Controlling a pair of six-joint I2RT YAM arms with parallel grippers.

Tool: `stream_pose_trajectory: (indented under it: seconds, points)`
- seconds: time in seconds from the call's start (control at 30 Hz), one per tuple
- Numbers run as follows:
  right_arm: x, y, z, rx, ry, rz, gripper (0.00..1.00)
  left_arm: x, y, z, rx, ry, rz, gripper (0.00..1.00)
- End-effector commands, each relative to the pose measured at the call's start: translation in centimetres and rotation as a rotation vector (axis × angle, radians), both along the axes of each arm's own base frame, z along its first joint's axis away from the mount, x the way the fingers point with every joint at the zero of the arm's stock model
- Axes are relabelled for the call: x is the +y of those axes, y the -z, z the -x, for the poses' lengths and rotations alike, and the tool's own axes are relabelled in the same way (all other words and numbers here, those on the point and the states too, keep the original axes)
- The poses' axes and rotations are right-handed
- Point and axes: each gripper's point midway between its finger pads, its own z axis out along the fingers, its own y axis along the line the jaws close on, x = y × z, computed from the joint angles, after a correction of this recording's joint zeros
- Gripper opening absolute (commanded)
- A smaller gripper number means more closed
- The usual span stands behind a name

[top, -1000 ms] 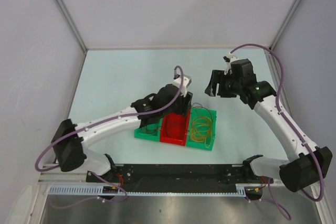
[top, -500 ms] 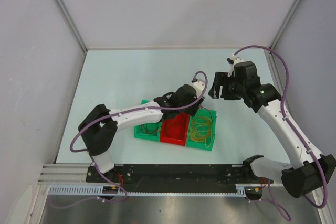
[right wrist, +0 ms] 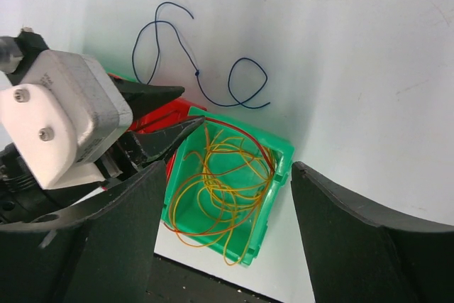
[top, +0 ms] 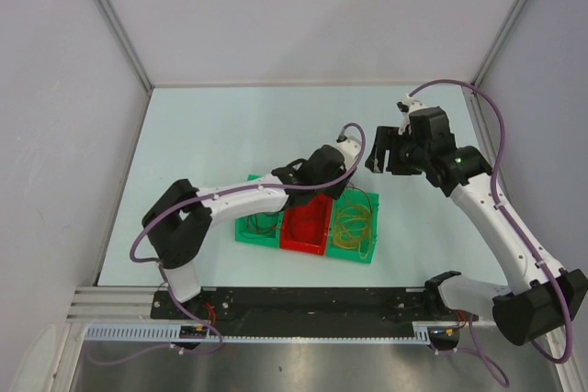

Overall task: Untangle the cables
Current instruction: Place the cable in the bin.

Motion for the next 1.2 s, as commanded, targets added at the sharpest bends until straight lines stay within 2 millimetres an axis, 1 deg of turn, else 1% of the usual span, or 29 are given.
stream_pose_trajectory:
  seconds: [0.0,0.2,0.33,0.37,0.43,0.5,0.6,0.77,0.83,0.97,1.1,1.17]
  points:
    - [-0.2,-0.9,-0.6,-0.034,0.006,0.005,0.75,-0.9,-0.4,-0.8,-0.026,0.017,0.020,0.43]
    - [-0.4,-0.7,-0.8,-0.032,0.011,0.014,0.75,-0.8,0.2,-0.8,-0.014,0.010,0.007,0.37]
    - [-0.4,-0.7,-0.8,-0.028,0.010,0.011,0.75,-0.4,-0.1,-0.8,-0.021,-0.005,0.007,0.39]
    - [-0.4,-0.6,-0.8,-0.027,0.011,0.013,0.75,-0.3,-0.8,-0.8,-0.029,-0.008,0.020,0.43]
    - [-0.3,-0.5,-0.9,-0.024,0.009,0.009,0.75,-0.1,-1.7,-0.8,-0.042,-0.011,0.033,0.48]
    - [-0.2,-0.5,-0.9,-0.022,0.006,0.008,0.75,0.0,-2.3,-0.9,-0.051,-0.017,0.038,0.49]
    - [-0.1,-0.4,-0.9,-0.018,0.006,0.004,0.75,0.2,-2.8,-0.8,-0.054,-0.019,0.039,0.50]
    - [0.0,-0.5,-1.0,-0.020,0.003,0.000,0.75,0.8,-3.0,-0.6,-0.058,-0.025,0.036,0.47]
    - [-0.1,-0.4,-1.0,-0.018,0.005,0.003,0.75,1.0,-3.5,-0.6,-0.066,-0.030,0.045,0.47]
    - [-0.1,-0.4,-1.0,-0.017,0.006,0.005,0.75,1.0,-3.1,-0.3,-0.056,-0.011,0.036,0.46]
    - [-0.1,-0.3,-1.0,-0.014,0.007,0.003,0.75,0.9,-1.5,0.1,-0.012,-0.003,0.011,0.45]
    - [0.0,-0.3,-1.0,-0.013,0.007,0.004,0.75,0.9,-1.1,0.4,0.003,0.006,0.014,0.44]
